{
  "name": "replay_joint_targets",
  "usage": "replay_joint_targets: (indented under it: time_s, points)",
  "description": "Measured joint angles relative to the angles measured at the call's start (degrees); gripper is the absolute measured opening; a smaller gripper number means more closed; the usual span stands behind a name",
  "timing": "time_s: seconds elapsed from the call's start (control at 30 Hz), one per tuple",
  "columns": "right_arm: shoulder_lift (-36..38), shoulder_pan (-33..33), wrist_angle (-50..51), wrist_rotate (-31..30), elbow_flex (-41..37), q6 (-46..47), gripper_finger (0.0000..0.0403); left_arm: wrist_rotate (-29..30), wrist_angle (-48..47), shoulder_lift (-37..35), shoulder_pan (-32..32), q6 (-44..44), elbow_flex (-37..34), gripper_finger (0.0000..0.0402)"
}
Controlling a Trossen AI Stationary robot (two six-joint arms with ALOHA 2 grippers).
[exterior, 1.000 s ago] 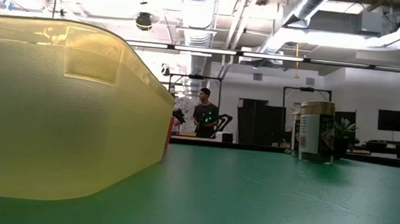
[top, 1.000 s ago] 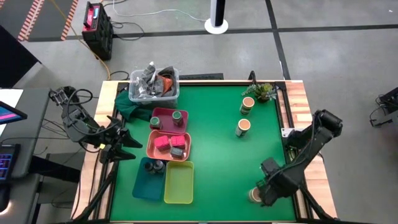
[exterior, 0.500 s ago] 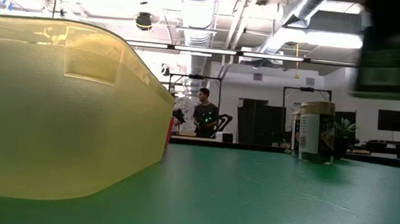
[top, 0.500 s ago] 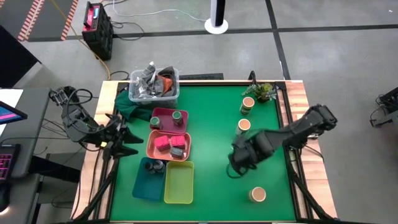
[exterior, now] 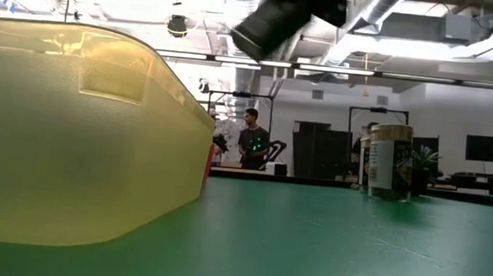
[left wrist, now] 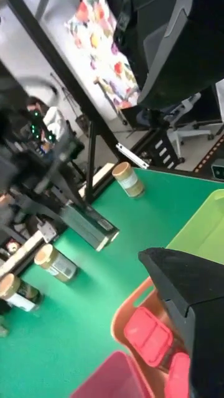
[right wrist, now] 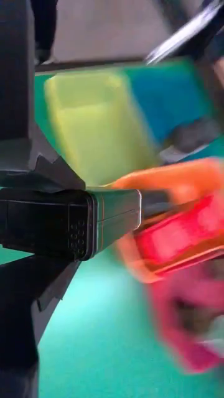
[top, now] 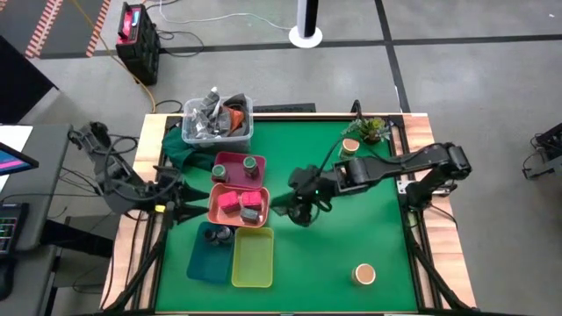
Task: Sort spices by type
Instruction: Put the black seasoning can into the orange bin
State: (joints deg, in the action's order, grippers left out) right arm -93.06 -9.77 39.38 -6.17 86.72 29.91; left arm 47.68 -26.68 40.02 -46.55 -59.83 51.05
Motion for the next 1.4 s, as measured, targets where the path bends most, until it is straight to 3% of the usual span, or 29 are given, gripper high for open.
replay_joint_targets:
  time_s: [0.2, 0.33, 0.47, 0.63, 0.87, 1.13, 1.4]
  points:
    - [-0.01, 1.6, -13.16, 0.15, 0.24, -6.27, 0.0166, -3.49, -0.16, 2.1, 2.4, -4.14, -0.02, 0.0367]
    - [-1.95, 3.5, -12.41, 0.3, 4.05, -6.48, 0.0166, -10.25, -2.64, 2.76, 6.07, -3.36, 0.03, 0.0367]
    - [-8.29, 4.93, -7.12, 0.59, 13.09, -7.88, 0.0166, -19.17, -10.31, 3.18, 12.36, -0.98, 2.75, 0.0367]
    - [-19.55, 5.78, 4.44, 4.94, 28.82, -9.11, 0.0166, -25.17, -18.21, 4.78, 18.27, 9.16, 9.42, 0.0367]
    - [-30.38, 5.69, 12.71, 4.87, 48.22, -13.06, 0.0166, -26.54, -23.77, 9.47, 22.66, 29.71, 16.86, 0.0367]
    - [-30.42, 5.59, 9.18, 4.98, 47.01, -13.87, 0.0166, -27.43, -24.59, 17.0, 26.7, 37.55, 17.14, 0.0366]
    - [-30.42, 4.12, 10.47, 6.14, 46.99, -17.61, 0.0166, -37.2, -22.66, 24.77, 33.08, 41.91, 17.14, 0.0348]
